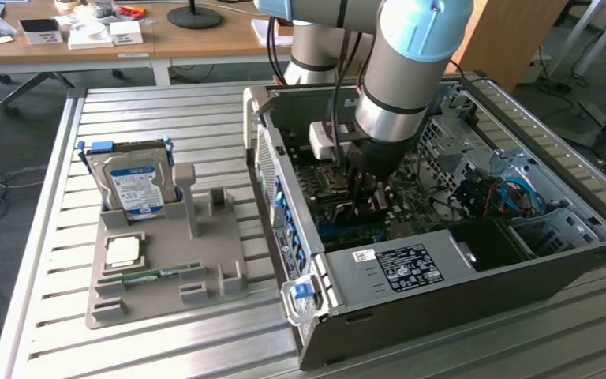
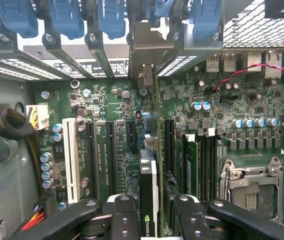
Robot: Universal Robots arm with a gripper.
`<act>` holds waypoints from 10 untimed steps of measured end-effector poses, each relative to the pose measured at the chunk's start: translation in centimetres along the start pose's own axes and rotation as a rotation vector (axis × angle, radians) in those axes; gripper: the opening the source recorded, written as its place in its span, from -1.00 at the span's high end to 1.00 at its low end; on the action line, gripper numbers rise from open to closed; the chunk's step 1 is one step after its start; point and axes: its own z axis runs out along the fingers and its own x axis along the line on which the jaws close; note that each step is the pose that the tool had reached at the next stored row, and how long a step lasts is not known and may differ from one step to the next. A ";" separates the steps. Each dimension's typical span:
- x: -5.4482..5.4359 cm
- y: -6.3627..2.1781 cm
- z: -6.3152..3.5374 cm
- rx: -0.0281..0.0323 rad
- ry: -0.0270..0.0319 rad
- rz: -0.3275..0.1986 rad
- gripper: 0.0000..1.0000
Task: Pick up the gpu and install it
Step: 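Insert the gpu into the slot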
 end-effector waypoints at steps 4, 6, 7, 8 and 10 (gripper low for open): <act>-0.1 0.00 0.01 0.0000 0.0000 0.000 0.33; -0.2 0.01 0.01 0.0000 -0.0001 0.000 0.33; -0.2 0.01 0.01 -0.0001 -0.0003 0.000 0.33; -0.2 0.01 0.01 -0.0001 -0.0004 0.000 0.33; -0.2 0.02 0.01 0.0000 -0.0005 0.000 0.33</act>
